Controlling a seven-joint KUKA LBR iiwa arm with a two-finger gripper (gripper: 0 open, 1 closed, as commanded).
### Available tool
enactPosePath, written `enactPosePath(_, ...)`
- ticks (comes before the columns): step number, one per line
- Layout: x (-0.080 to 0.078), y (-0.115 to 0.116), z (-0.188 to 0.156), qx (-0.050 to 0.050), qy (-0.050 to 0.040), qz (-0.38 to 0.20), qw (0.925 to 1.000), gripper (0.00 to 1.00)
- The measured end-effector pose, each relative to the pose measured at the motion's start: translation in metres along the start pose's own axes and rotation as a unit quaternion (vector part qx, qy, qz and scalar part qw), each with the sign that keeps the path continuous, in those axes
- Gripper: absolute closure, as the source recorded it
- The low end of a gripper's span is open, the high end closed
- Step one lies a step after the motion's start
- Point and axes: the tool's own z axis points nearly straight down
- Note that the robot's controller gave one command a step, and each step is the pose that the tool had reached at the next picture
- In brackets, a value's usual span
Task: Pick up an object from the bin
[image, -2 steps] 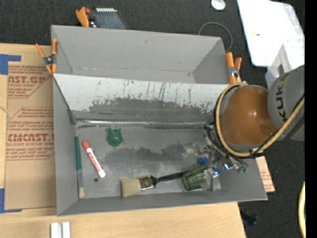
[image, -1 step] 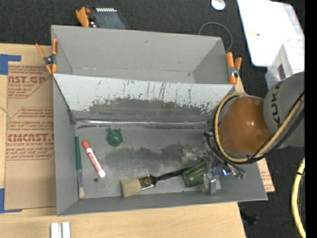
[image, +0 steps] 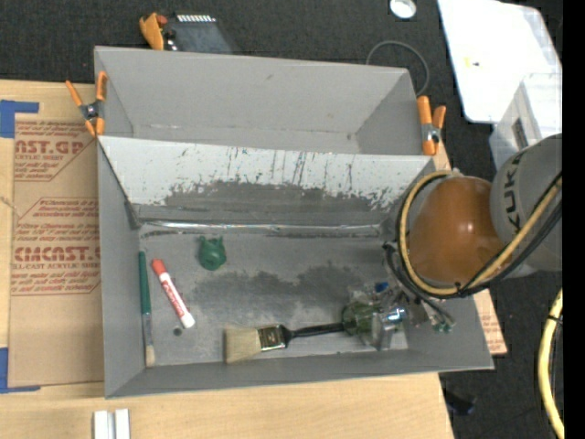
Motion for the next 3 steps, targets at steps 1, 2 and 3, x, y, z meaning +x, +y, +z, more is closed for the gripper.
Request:
enactPosePath(1, 0.0, 0.0, 0.0, 0.0, 0.0001, 0.0, 1.0, 1.0)
enactPosePath(2, 0.0, 0.001, -0.014, 0.0, 0.0009, 0.0, 1.0, 1.0)
enactPosePath(3, 0.001, 0.002, -0.04, -0.002, 0.0037, 0.0, 1.0, 1.0)
